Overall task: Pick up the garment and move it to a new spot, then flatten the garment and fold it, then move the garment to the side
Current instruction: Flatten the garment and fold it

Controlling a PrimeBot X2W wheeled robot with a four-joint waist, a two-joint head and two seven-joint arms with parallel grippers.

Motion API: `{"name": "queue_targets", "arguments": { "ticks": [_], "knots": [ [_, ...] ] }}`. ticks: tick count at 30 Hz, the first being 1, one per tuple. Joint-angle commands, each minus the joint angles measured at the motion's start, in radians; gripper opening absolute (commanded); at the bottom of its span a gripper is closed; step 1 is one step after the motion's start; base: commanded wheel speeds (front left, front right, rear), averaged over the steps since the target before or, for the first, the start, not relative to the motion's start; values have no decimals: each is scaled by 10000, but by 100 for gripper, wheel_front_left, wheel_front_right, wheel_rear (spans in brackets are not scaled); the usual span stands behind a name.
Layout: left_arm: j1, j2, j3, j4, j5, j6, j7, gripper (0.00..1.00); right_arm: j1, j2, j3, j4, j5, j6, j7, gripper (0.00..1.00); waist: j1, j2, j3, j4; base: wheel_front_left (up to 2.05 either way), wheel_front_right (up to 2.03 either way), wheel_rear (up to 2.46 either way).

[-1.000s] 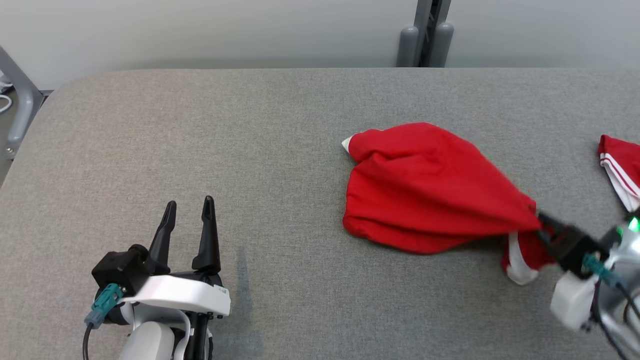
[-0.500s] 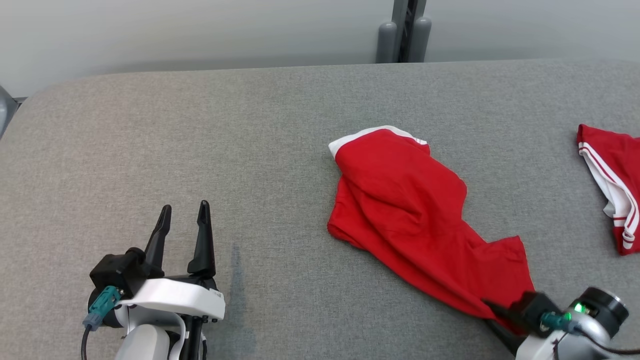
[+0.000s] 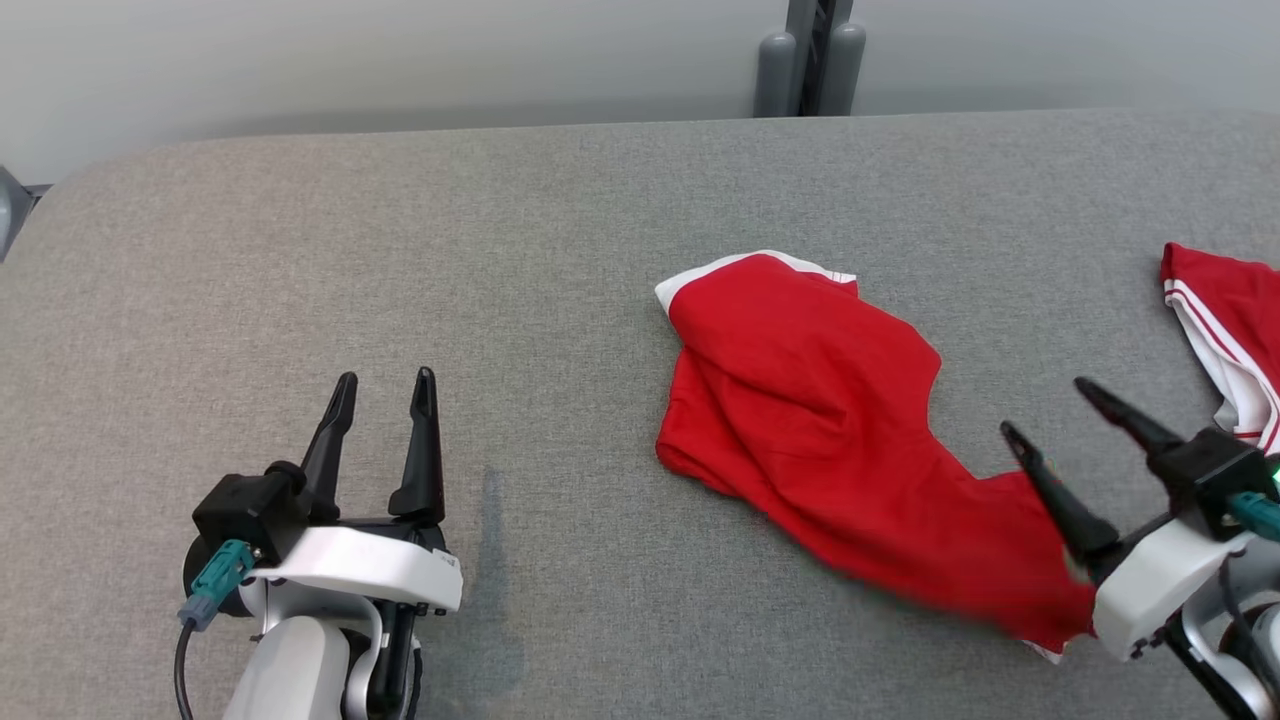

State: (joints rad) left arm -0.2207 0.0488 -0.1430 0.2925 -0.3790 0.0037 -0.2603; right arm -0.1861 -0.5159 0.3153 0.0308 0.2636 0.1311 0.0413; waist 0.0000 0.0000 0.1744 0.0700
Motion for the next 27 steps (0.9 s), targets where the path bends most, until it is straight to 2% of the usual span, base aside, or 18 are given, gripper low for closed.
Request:
{"name": "queue_targets", "arguments": {
  "ticks": [1, 8, 13, 21, 27],
  "knots": [
    [-132, 43, -1, -50, -66, 44, -36, 100, -3, 112, -223, -39, -147, -5, -165, 100, 0, 0, 2, 19, 0, 0, 0],
    [-47, 42, -77, -171, -116, 104, -36, 100, -122, 1158, -1384, -60, -566, -5, -845, 100, 0, 0, 30, 19, 0, 0, 0],
    [24, 46, -173, -253, -187, 134, -37, 100, -233, 1674, -1622, 323, -813, -5, -1088, 100, 0, 0, 70, 69, 0, 0, 0],
    [-91, 41, -376, -326, -207, 212, -37, 100, -978, 1829, -1422, 900, -814, -5, -1328, 100, 0, 0, 454, 337, 0, 0, 0],
    [-394, 42, -679, -375, -357, 250, -37, 100, -2216, 1606, -1191, 1653, -236, -5, -1061, 100, 0, 0, 1199, 783, 0, 0, 0]
  ]
}}
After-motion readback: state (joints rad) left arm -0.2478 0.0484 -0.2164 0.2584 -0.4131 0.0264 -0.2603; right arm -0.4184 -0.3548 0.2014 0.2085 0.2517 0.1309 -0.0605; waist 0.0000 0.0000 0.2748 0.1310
